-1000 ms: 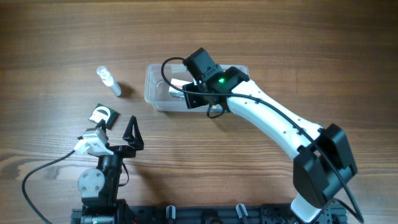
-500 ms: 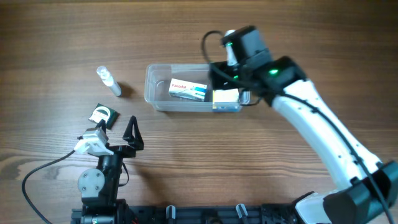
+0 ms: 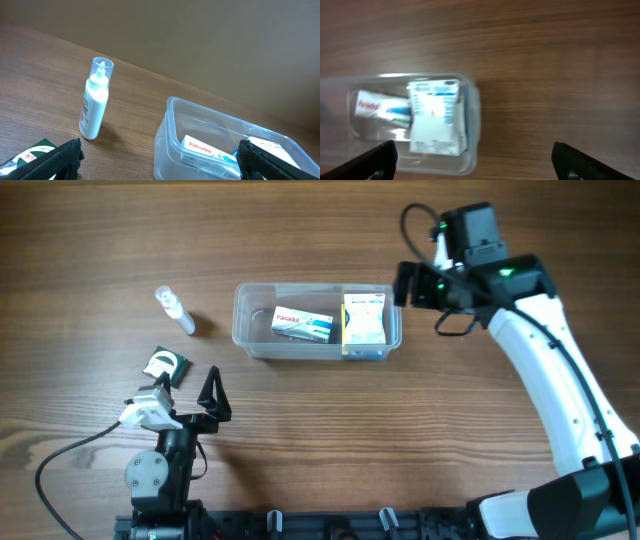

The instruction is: Pack container

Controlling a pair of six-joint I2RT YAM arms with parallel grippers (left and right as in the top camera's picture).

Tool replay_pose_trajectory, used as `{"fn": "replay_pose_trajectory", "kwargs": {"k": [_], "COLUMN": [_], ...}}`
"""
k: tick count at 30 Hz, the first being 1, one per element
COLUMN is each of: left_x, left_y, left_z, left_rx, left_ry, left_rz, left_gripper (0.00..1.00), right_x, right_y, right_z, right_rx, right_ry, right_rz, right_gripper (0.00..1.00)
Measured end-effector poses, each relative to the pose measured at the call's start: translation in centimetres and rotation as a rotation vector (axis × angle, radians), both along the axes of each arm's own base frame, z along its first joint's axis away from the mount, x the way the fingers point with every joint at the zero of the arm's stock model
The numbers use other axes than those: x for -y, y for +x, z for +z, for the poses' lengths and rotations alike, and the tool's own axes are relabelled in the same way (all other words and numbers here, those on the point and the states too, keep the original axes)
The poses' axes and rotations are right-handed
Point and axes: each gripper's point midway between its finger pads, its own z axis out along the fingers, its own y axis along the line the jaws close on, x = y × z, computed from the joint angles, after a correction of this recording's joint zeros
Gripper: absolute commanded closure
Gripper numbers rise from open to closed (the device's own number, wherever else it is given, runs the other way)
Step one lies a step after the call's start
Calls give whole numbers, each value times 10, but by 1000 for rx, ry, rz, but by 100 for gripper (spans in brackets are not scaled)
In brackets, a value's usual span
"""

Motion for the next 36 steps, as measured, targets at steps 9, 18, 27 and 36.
{"fn": "replay_pose_trajectory", "kwargs": {"k": [9, 18, 27, 36], "left_x": [-7, -8, -2, 0], "left_y": [0, 0, 0, -3], "left_z": [0, 0, 0, 18], "left_rx": [-2, -1, 1, -135], "left_ry": [3, 3, 1, -5], "left_rz": [41, 45, 14, 0], "left_gripper": [0, 0, 0, 0], "right_x": [48, 82, 85, 85], "right_y": [4, 5, 4, 4], "right_z": [-3, -3, -3, -4], "right_rx": [-28, -38, -43, -44], "right_ry": [20, 55, 66, 68], "right_rz": [-166, -315, -344, -348], "right_gripper": [0, 0, 0, 0]}}
